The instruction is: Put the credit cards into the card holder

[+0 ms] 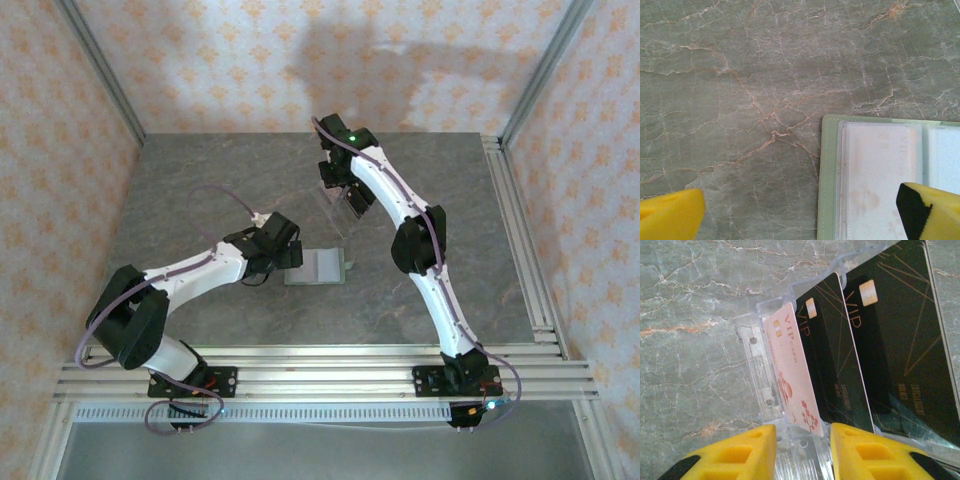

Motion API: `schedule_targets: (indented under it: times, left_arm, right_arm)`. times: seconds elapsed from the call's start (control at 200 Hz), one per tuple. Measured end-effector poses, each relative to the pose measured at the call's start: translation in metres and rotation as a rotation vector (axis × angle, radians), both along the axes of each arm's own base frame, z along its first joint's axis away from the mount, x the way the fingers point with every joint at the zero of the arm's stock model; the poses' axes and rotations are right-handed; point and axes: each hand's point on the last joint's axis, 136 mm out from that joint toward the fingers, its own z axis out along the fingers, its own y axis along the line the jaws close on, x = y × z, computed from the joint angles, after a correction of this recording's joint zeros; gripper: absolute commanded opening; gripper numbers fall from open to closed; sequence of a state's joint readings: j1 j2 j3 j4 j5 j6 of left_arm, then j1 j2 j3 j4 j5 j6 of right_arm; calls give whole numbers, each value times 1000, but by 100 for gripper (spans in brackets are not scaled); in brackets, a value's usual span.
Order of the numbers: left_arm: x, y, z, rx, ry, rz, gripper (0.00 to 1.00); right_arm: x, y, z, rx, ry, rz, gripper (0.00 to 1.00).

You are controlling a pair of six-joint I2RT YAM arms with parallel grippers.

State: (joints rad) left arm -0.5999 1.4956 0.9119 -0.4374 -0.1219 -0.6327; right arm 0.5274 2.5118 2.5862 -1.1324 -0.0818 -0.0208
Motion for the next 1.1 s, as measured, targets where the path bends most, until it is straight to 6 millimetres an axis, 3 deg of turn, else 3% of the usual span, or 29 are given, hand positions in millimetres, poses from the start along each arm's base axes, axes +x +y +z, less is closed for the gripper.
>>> schedule_targets:
  times: [0.37,1.096]
  left_arm:
    - [-2,-1,-10,6,31,1,100]
    - [-2,-1,-15,13,43,1,100]
  right_arm:
    - [16,3,-17,-24,-43,13,33]
    - [14,6,-34,-46,-22,37,27]
